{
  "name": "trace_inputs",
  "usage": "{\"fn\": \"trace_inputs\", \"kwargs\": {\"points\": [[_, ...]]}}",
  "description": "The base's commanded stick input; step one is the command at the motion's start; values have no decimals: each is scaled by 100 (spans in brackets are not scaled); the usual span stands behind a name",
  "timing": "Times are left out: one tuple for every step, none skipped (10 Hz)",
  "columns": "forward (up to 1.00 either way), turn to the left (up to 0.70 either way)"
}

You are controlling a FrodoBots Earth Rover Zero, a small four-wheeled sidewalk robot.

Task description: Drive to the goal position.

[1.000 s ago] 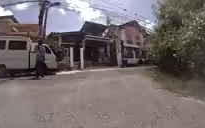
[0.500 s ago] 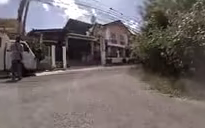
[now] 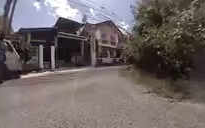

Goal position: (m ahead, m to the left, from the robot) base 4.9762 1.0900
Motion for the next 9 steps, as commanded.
{"fn": "trace_inputs", "kwargs": {"points": [[70, 8], [70, 8], [70, 8], [70, 8], [70, 8], [70, -4], [70, -24], [70, -16], [70, 8]]}}
